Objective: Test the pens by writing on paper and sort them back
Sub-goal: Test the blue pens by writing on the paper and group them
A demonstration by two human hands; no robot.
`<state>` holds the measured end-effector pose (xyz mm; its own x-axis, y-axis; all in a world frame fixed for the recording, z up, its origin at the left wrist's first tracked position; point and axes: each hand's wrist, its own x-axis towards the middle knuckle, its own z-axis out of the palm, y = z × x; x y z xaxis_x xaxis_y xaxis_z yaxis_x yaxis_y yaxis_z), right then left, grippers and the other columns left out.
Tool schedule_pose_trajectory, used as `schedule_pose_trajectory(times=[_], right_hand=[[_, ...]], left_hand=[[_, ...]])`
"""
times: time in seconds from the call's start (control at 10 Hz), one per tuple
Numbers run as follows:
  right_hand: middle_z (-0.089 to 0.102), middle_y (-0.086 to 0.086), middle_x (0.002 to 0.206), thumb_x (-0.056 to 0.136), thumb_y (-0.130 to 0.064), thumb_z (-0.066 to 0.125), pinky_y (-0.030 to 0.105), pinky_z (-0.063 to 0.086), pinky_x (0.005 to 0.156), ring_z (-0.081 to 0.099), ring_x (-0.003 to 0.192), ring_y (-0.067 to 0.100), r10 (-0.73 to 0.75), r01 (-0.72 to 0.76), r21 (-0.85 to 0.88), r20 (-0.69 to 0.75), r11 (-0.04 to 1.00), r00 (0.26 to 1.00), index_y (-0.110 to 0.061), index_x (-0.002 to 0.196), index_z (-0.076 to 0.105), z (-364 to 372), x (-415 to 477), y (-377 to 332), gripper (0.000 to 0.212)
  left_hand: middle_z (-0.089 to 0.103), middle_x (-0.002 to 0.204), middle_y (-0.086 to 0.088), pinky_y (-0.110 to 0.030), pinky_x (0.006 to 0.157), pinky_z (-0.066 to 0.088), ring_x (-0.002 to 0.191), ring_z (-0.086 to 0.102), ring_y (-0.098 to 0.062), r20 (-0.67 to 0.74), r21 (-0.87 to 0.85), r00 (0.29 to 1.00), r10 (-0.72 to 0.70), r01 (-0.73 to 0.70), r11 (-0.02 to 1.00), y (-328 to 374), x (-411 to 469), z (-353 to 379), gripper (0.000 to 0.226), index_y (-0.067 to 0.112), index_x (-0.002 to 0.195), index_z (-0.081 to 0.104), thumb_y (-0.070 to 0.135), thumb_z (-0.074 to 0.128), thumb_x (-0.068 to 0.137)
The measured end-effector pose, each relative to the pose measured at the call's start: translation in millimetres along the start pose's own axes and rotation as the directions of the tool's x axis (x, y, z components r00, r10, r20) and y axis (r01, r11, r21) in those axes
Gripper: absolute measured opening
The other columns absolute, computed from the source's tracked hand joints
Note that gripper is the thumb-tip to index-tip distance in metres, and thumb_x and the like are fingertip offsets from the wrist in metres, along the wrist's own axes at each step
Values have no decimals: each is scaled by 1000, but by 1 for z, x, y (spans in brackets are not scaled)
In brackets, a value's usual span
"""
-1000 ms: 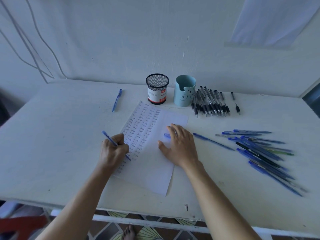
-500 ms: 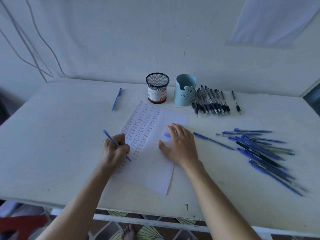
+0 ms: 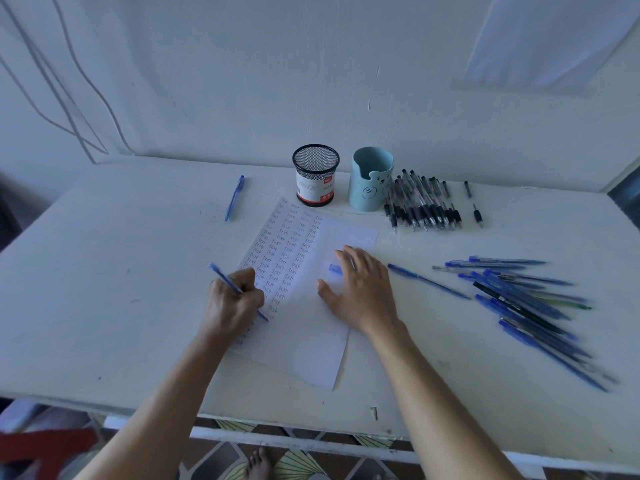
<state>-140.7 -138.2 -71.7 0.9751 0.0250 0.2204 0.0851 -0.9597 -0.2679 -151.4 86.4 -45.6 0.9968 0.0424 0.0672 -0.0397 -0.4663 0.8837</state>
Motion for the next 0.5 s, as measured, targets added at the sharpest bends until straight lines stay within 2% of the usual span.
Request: schedule_pose_trajectory(times=[0.1,0.4,0.5], right_hand=[[49,4,146,81,-65,30,43,31,112,41,138,25,4,-4,-4,12,1000,1000,-14,136,54,0,0,0,79],[51,5,145,81,-64,32,43,32,111,43,137,25,2,-3,16,10,1000,1000,-14,135,55,-1,-1,-1,77],[55,4,138,81,-59,36,40,34,108,48,131,25,-1,3,79,-21,997,1000,-12,131,55,-1,-1,0,71]], left_hand=[[20,49,10,-28,51,15,51,19,-8,17,7,1000,12,-12,1000,2,0,0,28,19,54,24,10,50,50],[20,53,10,-33,55,18,54,20,-12,-3,-38,1000,8,-8,999,-2,1,0,29,17,56,24,8,51,51],[25,49,7,-25,48,20,47,24,-14,6,-231,996,-89,88,969,-3,6,-3,32,20,50,27,3,54,52]])
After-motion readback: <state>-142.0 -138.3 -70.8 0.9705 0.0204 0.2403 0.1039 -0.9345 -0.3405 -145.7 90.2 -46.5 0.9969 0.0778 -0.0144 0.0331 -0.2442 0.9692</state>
